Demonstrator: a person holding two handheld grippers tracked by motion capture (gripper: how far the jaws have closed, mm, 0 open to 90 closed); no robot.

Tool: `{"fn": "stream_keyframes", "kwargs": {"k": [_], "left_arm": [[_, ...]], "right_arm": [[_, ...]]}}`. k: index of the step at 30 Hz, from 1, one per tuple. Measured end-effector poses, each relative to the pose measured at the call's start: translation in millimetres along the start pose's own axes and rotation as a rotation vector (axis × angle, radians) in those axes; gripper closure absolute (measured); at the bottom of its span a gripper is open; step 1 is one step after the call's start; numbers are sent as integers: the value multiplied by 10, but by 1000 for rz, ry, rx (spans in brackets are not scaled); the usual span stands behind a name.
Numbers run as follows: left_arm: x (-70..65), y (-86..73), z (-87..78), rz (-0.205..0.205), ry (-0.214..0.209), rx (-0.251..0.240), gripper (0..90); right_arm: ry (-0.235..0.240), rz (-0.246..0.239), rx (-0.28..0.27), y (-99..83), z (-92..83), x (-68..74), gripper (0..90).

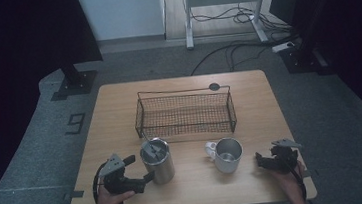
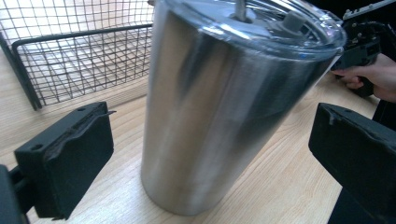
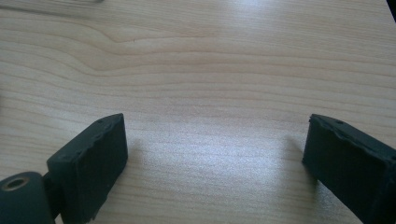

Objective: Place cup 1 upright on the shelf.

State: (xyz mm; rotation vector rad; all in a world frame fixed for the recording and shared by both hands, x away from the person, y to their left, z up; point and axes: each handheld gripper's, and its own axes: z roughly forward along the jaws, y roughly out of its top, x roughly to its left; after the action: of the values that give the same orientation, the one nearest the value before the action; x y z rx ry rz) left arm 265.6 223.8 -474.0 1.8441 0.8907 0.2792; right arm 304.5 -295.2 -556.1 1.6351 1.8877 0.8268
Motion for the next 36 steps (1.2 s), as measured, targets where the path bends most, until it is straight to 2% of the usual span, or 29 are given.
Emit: {"fn": "stream_keyframes", "kwargs": {"k": [7,23,26,27,34,36], "left_arm": [[-60,10,49,29,7,12,0],[-130,21,195,47,0,24,0],[-138,21,226,54,13,30,0],[-142,22,266,55,29,36,0],[-122,46,374,46,46,37,0],[-114,55,410,38,51,23,0]], "right_arm": [[0,-1,0,0,0,0,61],[0,0,0,0,0,0,61],[0,0,0,0,1,0,61],[0,0,0,0,0,0,61],[-1,-1,0,0,0,1,62],[-1,-1,0,0,0,1,62]]}}
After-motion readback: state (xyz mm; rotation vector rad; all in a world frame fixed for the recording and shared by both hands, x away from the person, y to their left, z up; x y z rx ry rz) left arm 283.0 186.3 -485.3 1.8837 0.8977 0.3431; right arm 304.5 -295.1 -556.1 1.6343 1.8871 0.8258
